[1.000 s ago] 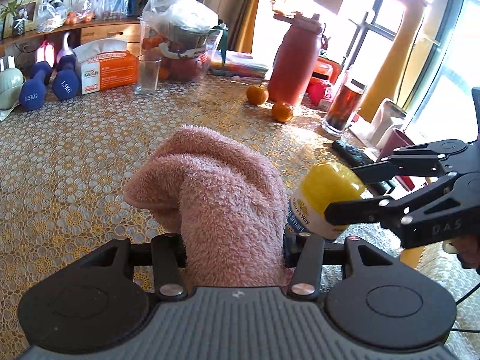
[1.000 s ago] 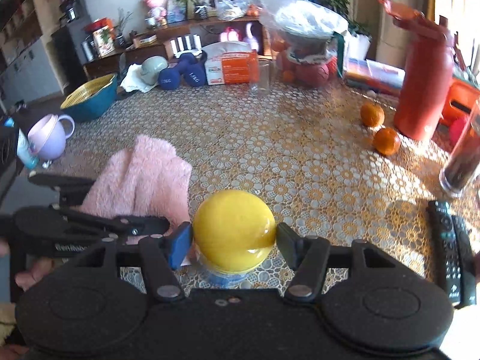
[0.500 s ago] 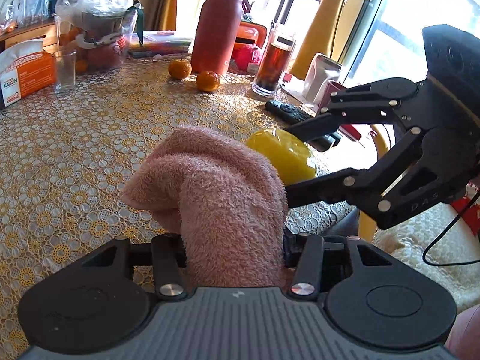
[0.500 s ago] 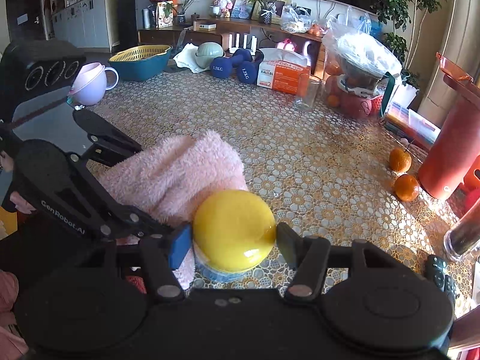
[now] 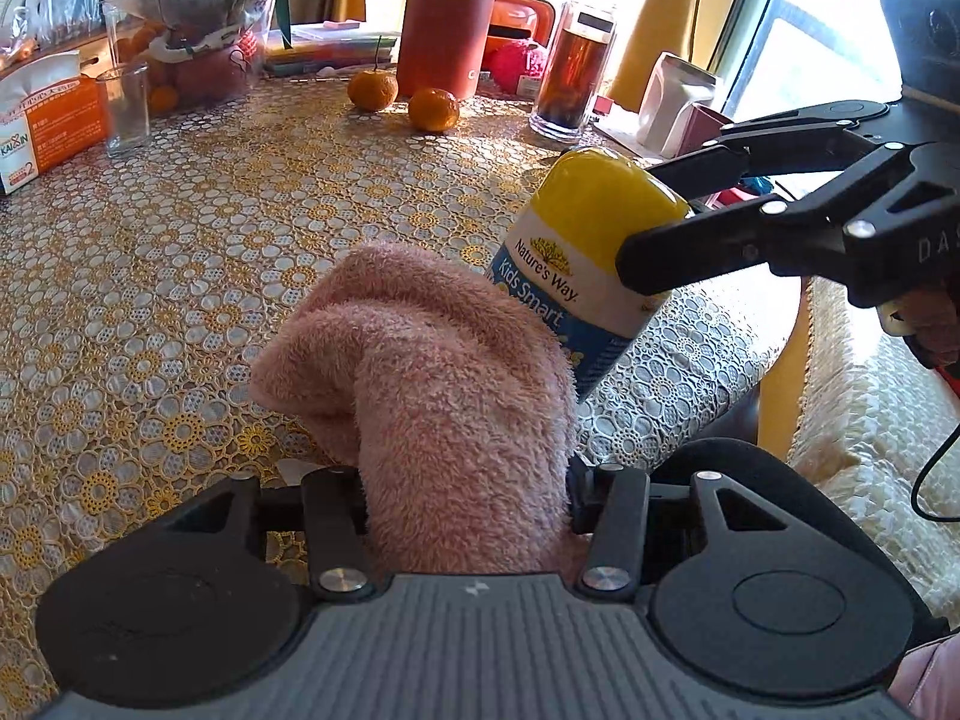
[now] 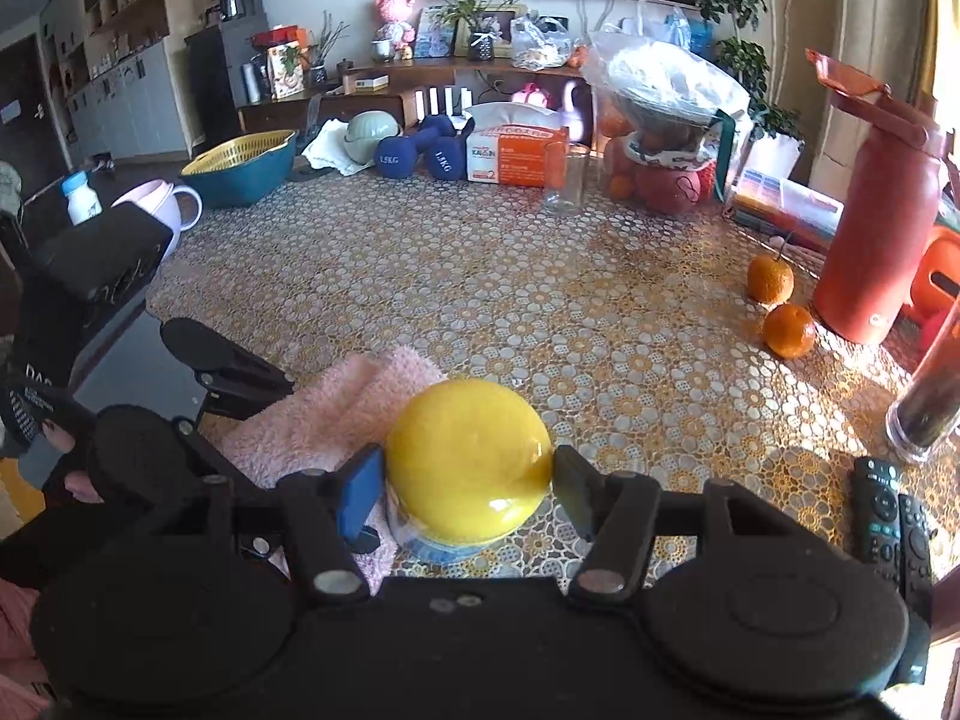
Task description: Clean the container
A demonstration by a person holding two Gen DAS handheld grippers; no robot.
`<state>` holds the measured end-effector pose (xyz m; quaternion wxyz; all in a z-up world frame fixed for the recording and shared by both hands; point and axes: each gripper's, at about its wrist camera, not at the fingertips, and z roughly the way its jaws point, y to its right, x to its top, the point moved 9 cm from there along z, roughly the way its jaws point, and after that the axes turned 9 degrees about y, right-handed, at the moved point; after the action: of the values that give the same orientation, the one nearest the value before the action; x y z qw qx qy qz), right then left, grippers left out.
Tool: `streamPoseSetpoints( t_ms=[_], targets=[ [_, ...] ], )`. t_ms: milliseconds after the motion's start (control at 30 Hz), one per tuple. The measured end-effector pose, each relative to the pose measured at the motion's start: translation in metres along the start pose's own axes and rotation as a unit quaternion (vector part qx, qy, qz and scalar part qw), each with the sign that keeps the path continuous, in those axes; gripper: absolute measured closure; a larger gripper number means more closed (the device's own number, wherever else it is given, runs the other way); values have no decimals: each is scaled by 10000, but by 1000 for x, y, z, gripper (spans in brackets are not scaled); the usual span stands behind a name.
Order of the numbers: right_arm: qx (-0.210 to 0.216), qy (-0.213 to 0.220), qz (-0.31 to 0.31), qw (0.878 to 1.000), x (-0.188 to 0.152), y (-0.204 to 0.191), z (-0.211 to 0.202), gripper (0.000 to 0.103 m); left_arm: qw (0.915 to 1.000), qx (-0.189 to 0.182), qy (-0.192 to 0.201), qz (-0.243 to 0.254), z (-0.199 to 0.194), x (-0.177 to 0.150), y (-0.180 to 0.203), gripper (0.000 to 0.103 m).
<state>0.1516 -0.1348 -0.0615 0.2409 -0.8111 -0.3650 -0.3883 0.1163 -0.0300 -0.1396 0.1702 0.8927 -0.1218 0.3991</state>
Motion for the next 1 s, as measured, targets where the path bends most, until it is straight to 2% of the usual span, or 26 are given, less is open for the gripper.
streamPoseSetpoints(
  t_ms=[133, 267, 433, 633, 1000],
  targets=[
    [-134, 42, 947, 9954, 2, 21, 3, 42, 9997, 191, 90, 122, -9, 1, 6, 53],
    [-225, 53, 1393, 9900, 3, 29, 6, 42, 9992, 240, 274, 154, -25, 7, 14, 53],
    [-365, 38, 1541, 9874, 4, 27, 8, 42, 9983, 108, 482, 314, -37, 21, 37, 53],
    [-509, 38, 1712, 9839, 5, 27, 9, 42, 9979, 4, 459, 465, -22, 25, 57, 53],
    [-633, -64, 1759, 9823, 6, 26, 11, 42, 9994, 294, 179, 42, 4, 20, 20, 53]
  ],
)
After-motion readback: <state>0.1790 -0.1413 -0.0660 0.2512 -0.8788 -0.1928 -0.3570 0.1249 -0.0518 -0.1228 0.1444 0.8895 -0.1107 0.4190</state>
